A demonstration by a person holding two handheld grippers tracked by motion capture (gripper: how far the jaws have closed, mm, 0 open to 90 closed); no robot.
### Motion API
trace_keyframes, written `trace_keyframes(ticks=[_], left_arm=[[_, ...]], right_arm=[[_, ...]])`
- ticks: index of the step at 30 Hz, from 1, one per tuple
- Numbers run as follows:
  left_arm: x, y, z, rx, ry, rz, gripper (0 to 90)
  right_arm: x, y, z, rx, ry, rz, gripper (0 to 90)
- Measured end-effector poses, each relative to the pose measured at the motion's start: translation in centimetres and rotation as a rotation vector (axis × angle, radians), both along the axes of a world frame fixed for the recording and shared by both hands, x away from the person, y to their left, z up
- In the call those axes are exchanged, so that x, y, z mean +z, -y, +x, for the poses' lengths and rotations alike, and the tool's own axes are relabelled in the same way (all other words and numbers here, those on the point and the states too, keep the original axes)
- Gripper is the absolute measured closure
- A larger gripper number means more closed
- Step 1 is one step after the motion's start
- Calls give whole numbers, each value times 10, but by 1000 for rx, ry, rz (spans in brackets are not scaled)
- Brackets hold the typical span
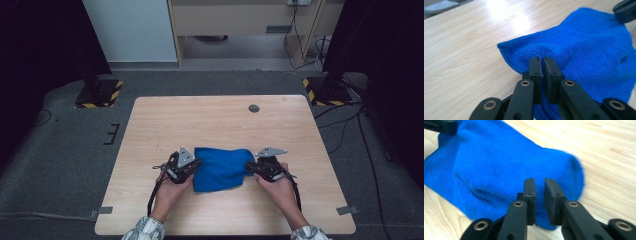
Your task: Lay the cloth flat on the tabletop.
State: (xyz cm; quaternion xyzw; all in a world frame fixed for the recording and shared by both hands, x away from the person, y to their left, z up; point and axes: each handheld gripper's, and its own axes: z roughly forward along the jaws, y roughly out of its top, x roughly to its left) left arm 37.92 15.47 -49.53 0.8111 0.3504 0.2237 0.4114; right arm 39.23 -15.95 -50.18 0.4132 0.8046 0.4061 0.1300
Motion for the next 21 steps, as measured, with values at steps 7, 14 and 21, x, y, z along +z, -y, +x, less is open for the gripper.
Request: trace_keyframes(ticks=[7, 14, 21], left_arm=[[-7, -17, 4, 67, -51, -3, 852], [-16, -17, 8, 69, -80, 37, 852], [-20, -15, 9, 62, -89, 51, 851]], right_arm=[[12, 14, -5, -27, 16, -1, 770], [-3, 15, -5, -26, -16, 0, 695], [-16, 4, -3, -28, -31, -10, 463]])
